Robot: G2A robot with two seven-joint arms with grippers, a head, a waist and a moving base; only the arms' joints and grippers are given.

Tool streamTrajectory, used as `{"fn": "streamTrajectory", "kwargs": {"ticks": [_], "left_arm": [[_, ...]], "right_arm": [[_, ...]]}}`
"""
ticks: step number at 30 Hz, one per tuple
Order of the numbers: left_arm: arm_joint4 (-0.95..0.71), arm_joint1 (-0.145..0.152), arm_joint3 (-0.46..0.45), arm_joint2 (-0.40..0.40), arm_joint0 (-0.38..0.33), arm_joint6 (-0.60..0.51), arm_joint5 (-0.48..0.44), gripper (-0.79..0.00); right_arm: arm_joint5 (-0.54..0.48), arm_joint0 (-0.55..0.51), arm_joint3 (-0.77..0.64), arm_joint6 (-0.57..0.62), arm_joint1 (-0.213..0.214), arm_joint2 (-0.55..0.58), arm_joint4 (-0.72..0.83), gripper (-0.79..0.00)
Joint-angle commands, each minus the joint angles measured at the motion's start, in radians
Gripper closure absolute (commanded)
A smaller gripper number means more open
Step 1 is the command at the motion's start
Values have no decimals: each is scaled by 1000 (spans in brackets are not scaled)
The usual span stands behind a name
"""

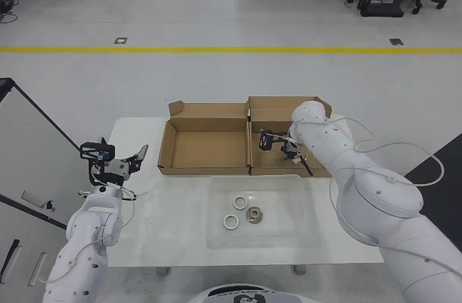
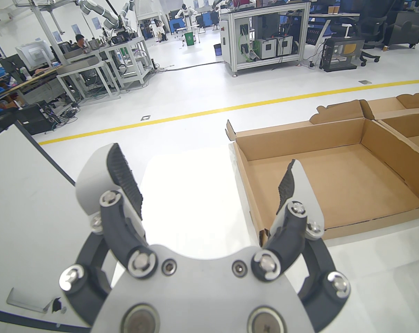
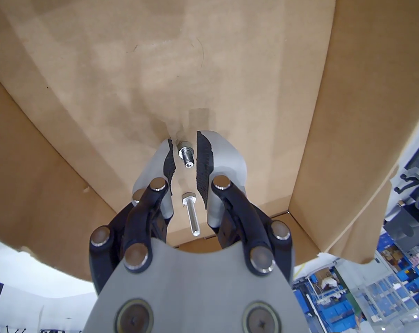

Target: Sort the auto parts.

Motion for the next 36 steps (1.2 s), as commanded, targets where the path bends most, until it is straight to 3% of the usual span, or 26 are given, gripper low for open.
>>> {"fn": "streamTrajectory", "kwargs": {"ticks": [1, 8, 10, 11, 23, 36], "left_arm": [[0, 0, 0, 0, 0, 0, 0, -785], [0, 0, 0, 0, 0, 0, 0, -785], [0, 0, 0, 0, 0, 0, 0, -785], [0, 0, 0, 0, 0, 0, 0, -785], [0, 0, 0, 0, 0, 0, 0, -785], [0, 0, 0, 0, 0, 0, 0, -785]], "right_arm": [[0, 4, -2, -10, 1, 2, -3, -160], [-3, 27, -3, -61, 9, 11, -10, -382], [-5, 34, -3, -80, 13, 15, -8, -600], [-7, 37, -4, -92, 14, 18, -7, -785], [-43, 94, -15, -319, 58, 60, 20, -785], [-118, 131, -114, -577, 152, 125, 75, -785]]}}
